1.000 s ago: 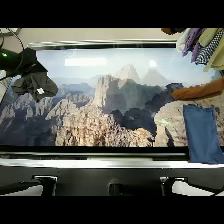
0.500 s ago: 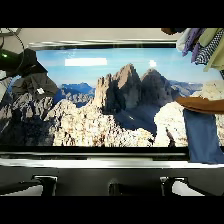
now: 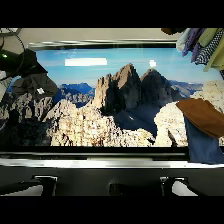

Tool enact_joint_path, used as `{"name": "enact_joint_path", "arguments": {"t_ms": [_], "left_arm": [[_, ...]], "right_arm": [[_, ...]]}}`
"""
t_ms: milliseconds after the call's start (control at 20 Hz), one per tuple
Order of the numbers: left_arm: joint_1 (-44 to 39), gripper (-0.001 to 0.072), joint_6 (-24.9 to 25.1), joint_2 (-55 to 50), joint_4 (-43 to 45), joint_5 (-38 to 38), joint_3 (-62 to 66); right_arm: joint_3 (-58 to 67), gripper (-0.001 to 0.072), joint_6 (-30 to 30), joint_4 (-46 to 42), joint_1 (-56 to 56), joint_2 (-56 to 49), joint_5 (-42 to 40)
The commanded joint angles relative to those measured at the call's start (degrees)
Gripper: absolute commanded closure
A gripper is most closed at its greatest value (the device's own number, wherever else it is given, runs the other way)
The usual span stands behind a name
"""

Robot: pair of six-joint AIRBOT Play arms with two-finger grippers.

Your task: Fold the clothes and pants, and hang the long-sleeved shirts on hangers.

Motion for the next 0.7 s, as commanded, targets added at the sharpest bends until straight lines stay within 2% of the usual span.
{"name": "enact_joint_path", "arguments": {"t_ms": [0,650], "left_arm": [[0.0,0.0685,0.0,0.0,0.0,-0.1,0.0],[0.0,0.0685,0.0,0.0,0.0,-0.1,0.0]], "right_arm": [[-8.5,0.0683,2.8,-2.8,0.0,2.9,-2.5],[-22.0,0.0682,4.5,-6.7,0.0,3.6,-2.8]]}}
